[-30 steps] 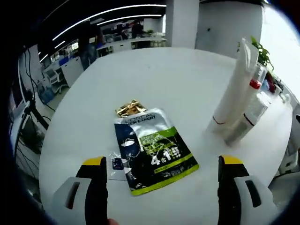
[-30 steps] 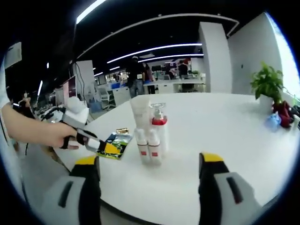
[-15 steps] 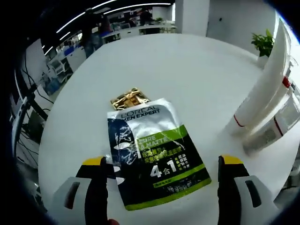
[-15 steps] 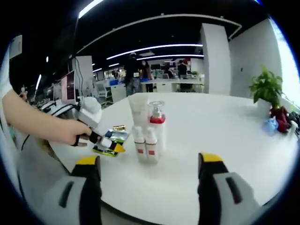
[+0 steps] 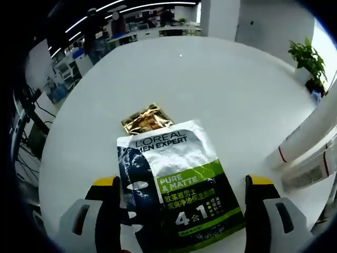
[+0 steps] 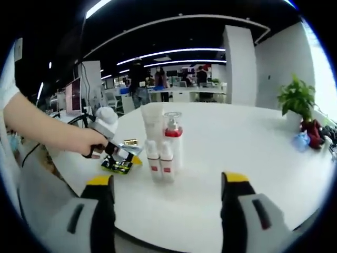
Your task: Arrange the skincare products in the storage area until every visible bottle or jar stands upright without overlapping.
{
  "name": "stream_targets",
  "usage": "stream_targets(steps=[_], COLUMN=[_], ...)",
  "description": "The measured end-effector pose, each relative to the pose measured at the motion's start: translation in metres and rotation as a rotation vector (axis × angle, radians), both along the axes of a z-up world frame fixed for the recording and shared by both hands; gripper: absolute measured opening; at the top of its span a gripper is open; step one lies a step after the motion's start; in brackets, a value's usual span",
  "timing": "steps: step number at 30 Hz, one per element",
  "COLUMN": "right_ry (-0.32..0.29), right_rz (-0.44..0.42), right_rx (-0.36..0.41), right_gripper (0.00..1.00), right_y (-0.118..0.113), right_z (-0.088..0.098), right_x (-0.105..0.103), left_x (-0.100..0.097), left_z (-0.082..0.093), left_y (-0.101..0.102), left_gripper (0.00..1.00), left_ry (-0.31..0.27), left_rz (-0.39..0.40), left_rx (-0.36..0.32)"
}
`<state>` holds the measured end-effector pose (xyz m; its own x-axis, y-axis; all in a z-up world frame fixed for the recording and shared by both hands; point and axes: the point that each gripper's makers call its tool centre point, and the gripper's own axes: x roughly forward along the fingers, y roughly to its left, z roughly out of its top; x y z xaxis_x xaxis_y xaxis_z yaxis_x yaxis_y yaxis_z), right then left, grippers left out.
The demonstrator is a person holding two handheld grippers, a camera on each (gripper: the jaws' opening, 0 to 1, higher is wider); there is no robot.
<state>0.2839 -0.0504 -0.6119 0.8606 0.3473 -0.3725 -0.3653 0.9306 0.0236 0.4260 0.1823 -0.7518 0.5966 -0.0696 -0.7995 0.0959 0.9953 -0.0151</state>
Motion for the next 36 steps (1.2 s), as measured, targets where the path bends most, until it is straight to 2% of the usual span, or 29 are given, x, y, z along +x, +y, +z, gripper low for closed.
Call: stream_targets(steps=[3, 5, 9, 12, 18, 19, 22, 29, 32, 36], right_ry=[0.001, 0.002, 0.003, 0.003, 0.001, 0.001, -0.002, -0.005, -0.005, -0.004], right_rz=[-0.001, -0.002, 0.002, 0.007, 0.007, 0.007, 0.007, 0.009, 0.010, 0.014], right_rx=[-0.001, -0.003, -0.007, -0.012, -0.011, -0.011, -0.012, -0.014, -0.015, -0.017], right_gripper=[0.83, 0.83, 0.83, 0.82, 0.82, 0.82, 0.82, 0.82, 0.81, 0.81], right_y=[0.000, 0.000, 0.000, 0.001, 0.001, 0.001, 0.001, 0.001, 0.001, 0.002], right_z=[0.000, 0.000, -0.001, -0.001, -0.001, -0.001, -0.001, 0.000, 0.000, 0.000], right_x=[0.000, 0.000, 0.000, 0.000, 0.000, 0.000, 0.000, -0.001, -0.001, -0.001], left_x=[0.000, 0.001, 0.000, -0.003, -0.006, -0.007, -0.011, -0.014, -0.019, -0.019], left_z=[0.002, 0.003, 0.002, 0.004, 0.004, 0.006, 0.005, 0.005, 0.006, 0.006], left_y=[0.004, 0.006, 0.005, -0.002, -0.002, 0.000, 0.000, -0.003, -0.017, -0.020], left_gripper=[0.91, 0.80, 0.77, 0.68, 0.63, 0.55, 0.55, 0.50, 0.42, 0.34], left_ry=[-0.005, -0.009, 0.002, 0.008, 0.021, 0.021, 0.012, 0.011, -0.005, -0.016], left_rz=[-0.003, -0.006, -0.038, -0.090, -0.081, -0.069, -0.099, -0.100, -0.168, -0.162], left_rx=[0.002, 0.002, 0.003, 0.008, -0.006, -0.020, -0.014, -0.013, 0.000, -0.009])
